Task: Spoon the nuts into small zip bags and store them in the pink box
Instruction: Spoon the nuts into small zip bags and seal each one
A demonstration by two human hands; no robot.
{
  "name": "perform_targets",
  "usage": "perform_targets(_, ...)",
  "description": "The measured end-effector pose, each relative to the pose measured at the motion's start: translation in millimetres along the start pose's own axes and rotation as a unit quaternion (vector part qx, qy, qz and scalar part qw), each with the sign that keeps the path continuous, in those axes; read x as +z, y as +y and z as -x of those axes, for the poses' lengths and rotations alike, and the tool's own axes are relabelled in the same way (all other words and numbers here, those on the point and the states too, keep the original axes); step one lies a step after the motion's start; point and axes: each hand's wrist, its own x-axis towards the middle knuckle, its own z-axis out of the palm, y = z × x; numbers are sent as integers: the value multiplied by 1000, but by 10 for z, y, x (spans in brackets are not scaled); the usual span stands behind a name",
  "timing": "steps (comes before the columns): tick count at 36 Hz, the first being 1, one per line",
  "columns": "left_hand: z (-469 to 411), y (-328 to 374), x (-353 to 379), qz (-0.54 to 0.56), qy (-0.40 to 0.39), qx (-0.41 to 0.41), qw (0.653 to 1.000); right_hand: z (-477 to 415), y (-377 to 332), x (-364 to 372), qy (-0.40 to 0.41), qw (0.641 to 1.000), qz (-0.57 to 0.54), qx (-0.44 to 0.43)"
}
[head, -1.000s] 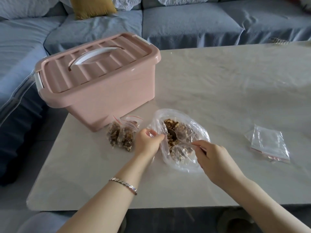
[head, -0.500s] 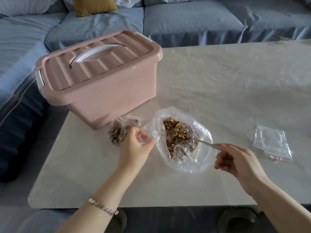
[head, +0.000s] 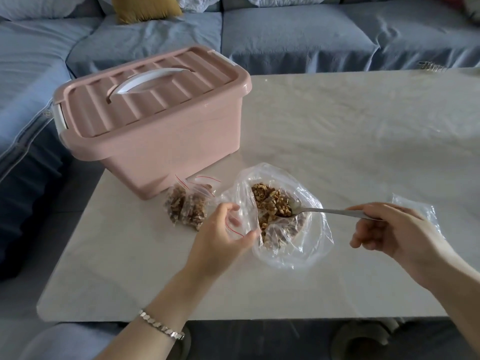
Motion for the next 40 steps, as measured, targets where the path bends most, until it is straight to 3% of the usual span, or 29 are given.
perform_targets(10, -215, 278, -24, -64, 34, 121, 990, 51, -458, 59, -53, 996, 52, -39)
perform_targets(20, -282, 350, 74, -146, 52, 210, 965, 56, -639, 132, -73, 979, 179, -61)
perform_targets(26, -241, 408, 93, -145, -14, 168, 975, 88, -773, 327, -92, 945, 288, -122)
perform_targets(33, -219, 398, 135, -145, -25, 118, 982, 241, -857, 549, -119, 860, 455, -199)
perform_targets(40, -226, 276, 138, -137, -24, 120, 983, 301, -803, 549, -144, 845, 455, -242)
